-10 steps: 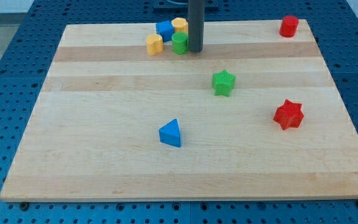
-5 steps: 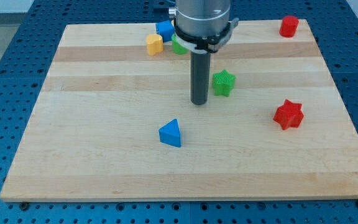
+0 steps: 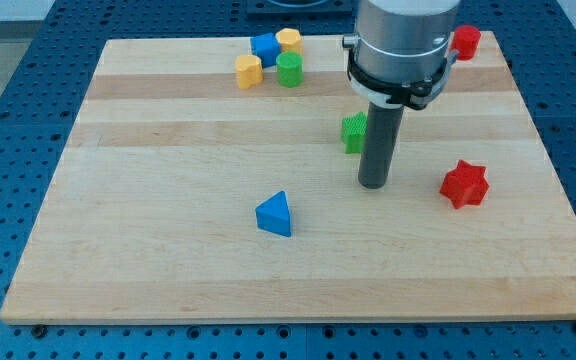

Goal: Push the green star into the green circle

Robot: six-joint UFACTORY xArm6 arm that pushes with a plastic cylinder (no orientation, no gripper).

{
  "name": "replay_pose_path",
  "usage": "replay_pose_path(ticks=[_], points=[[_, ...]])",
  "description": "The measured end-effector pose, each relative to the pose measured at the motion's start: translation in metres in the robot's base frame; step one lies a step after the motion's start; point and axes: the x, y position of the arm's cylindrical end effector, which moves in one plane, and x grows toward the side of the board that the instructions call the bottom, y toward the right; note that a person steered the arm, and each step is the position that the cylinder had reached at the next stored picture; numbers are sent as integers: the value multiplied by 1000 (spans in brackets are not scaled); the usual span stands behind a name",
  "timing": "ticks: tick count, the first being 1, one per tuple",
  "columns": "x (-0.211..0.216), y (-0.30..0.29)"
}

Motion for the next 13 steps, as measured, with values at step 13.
replay_pose_path(ticks=[13], points=[[-164,-12]])
